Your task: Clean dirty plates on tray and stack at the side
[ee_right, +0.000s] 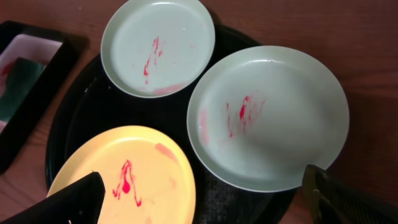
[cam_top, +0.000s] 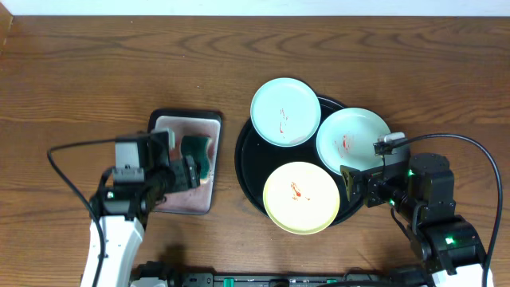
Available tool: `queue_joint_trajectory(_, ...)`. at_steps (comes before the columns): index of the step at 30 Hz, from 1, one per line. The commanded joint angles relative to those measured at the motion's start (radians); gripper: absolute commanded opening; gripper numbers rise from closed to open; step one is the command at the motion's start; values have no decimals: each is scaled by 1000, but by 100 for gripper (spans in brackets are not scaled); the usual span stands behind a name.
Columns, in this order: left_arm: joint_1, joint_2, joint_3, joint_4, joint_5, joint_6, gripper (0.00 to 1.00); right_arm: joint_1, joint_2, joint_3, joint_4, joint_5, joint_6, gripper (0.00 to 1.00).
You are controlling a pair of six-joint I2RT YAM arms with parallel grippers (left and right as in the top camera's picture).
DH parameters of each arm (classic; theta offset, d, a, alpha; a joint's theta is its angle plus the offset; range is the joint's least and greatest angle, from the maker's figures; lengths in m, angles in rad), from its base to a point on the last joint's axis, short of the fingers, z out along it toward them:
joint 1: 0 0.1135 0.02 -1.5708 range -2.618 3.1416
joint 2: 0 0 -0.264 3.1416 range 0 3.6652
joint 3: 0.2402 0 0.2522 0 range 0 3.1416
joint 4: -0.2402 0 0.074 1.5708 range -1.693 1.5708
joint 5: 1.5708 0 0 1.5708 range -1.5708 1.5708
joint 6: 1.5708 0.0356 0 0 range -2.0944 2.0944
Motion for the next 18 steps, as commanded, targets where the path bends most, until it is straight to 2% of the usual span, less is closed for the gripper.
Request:
queue_joint_trajectory(1, -1, 58, 132, 13, -14, 7, 81, -5, 10, 18, 7, -24, 5, 99)
queue_joint_trajectory(9, -79, 240, 191, 60, -140, 45, 80, -5, 47, 19, 11, -24, 5, 99)
queue_joint_trajectory(13, -111, 349, 191, 64, -161, 43, 70, -5, 49, 19, 11, -24, 5, 99)
queue_joint_trajectory(18, -123, 480, 190, 68, -181, 36, 64, -5, 49, 19, 14, -24, 5, 99)
